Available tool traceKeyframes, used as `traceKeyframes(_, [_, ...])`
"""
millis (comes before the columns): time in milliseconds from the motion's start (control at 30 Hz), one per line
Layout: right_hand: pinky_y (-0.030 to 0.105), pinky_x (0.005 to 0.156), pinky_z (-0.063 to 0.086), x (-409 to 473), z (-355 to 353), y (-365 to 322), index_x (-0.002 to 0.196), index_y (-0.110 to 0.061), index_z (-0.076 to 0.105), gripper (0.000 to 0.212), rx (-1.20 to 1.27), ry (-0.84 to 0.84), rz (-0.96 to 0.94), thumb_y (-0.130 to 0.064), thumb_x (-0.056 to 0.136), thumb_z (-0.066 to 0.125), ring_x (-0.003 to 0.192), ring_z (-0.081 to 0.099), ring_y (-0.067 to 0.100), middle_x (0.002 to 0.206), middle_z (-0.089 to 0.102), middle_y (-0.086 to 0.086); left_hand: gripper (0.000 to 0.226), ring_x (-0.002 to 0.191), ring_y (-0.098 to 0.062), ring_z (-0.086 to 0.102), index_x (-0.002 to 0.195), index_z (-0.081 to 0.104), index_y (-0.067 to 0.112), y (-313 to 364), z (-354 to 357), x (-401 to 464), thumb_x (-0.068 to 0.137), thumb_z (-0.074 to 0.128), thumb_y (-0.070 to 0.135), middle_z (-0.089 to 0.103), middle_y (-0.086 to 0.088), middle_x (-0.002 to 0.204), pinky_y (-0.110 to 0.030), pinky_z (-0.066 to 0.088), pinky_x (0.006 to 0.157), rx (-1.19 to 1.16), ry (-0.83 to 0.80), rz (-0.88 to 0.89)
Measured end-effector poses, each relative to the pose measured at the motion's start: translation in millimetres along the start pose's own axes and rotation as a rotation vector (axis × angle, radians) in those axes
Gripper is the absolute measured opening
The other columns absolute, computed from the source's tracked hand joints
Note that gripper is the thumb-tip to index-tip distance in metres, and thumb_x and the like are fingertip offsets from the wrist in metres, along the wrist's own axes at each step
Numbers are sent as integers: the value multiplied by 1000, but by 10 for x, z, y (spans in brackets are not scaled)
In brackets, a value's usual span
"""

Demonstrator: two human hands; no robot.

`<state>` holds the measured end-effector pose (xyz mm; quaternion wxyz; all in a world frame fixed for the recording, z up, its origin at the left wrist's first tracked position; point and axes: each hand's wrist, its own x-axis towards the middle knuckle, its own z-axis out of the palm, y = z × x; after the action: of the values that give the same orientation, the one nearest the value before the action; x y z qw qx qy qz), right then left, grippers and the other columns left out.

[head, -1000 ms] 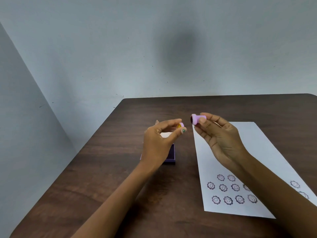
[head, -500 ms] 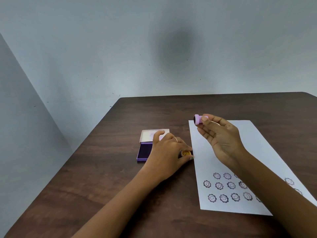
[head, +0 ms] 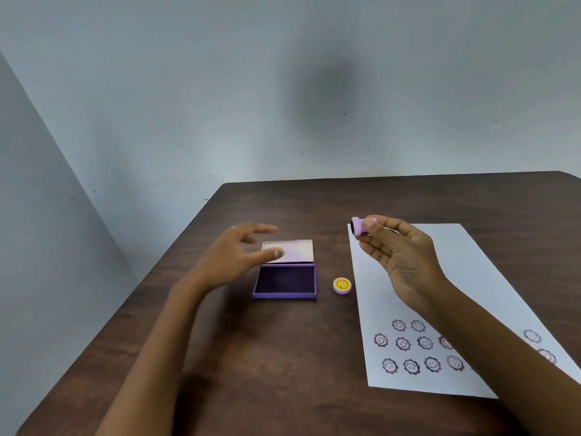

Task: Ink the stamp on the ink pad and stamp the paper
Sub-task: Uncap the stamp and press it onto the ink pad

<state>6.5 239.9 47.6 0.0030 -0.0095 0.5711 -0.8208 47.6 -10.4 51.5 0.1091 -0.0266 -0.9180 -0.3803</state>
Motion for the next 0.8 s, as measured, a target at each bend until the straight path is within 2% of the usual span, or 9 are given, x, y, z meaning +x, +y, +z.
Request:
traceKeyframes(100, [30, 80, 54, -15, 13, 22, 111, -4, 61, 32, -66, -32, -25, -11, 79, 64, 95, 67, 27, 110, 66, 17, 38, 96, -12, 64, 108, 67, 24, -236, -159, -89, 72, 79, 27, 68, 7, 108, -8, 49, 68, -129, 38, -92])
traceKeyframes(167, [26, 76, 56, -29, 24, 47, 109, -4, 61, 31, -122, -55, -57, -12, 80, 64, 91, 67, 25, 108, 67, 15, 39, 95, -11, 64, 103, 68, 24, -352, -210, -148, 67, 80, 31, 69, 8, 103, -9, 48, 70, -140, 31, -142])
traceKeyframes(300, [27, 77, 57, -75, 54, 106, 103, -7, 64, 28, -295, -93, -159, -14, 77, 69, 89, 68, 23, 102, 70, 13, 52, 102, 5, 58, 103, 67, 33, -408, -218, -182, 55, 79, 47, 66, 19, 106, -9, 41, 78, -96, -113, -176])
traceKeyframes(433, [16, 70, 56, -148, 120, 145, 95, -12, 67, 25, -481, -179, -277, -20, 72, 74, 84, 69, 14, 93, 72, 5, 51, 105, 18, 47, 106, 63, 40, -404, -198, -168, 60, 84, 42, 57, 25, 114, 2, 35, 76, -23, -230, -131])
traceKeyframes(500, [14, 68, 55, -178, 176, 146, 94, -14, 68, 24, -533, -244, -312, -20, 71, 75, 81, 69, 12, 91, 72, 1, 51, 112, 7, 46, 105, 62, 43, -414, -194, -164, 60, 86, 42, 53, 19, 121, -4, 33, 85, 7, -243, -119])
traceKeyframes(567, [16, 69, 56, -193, 253, 131, 92, -15, 69, 22, -560, -326, -331, -18, 72, 75, 79, 69, 11, 89, 73, 0, 56, 122, -5, 39, 105, 61, 48, -411, -177, -163, 55, 86, 49, 47, 16, 128, -22, 34, 100, 43, -263, -115])
traceKeyframes(633, [21, 71, 57, -189, 374, 110, 92, -15, 69, 20, -599, -411, -343, -18, 73, 75, 80, 69, 11, 89, 73, 0, 63, 128, -10, 33, 105, 58, 53, -408, -161, -172, 47, 83, 60, 41, 21, 129, -38, 29, 110, 85, -275, -118])
traceKeyframes(700, [23, 72, 57, -161, 514, 103, 92, -15, 68, 20, -661, -474, -362, -17, 73, 75, 82, 68, 13, 90, 73, 2, 66, 129, -11, 30, 105, 57, 55, -411, -153, -175, 45, 81, 63, 38, 24, 127, -44, 26, 113, 109, -276, -124])
traceKeyframes(800, [23, 69, 55, -94, 709, 141, 92, -17, 69, 20, -769, -511, -409, -19, 74, 75, 79, 66, 13, 88, 72, 1, 66, 129, -11, 29, 107, 55, 56, -424, -148, -173, 47, 82, 62, 37, 22, 127, -44, 26, 113, 122, -271, -131])
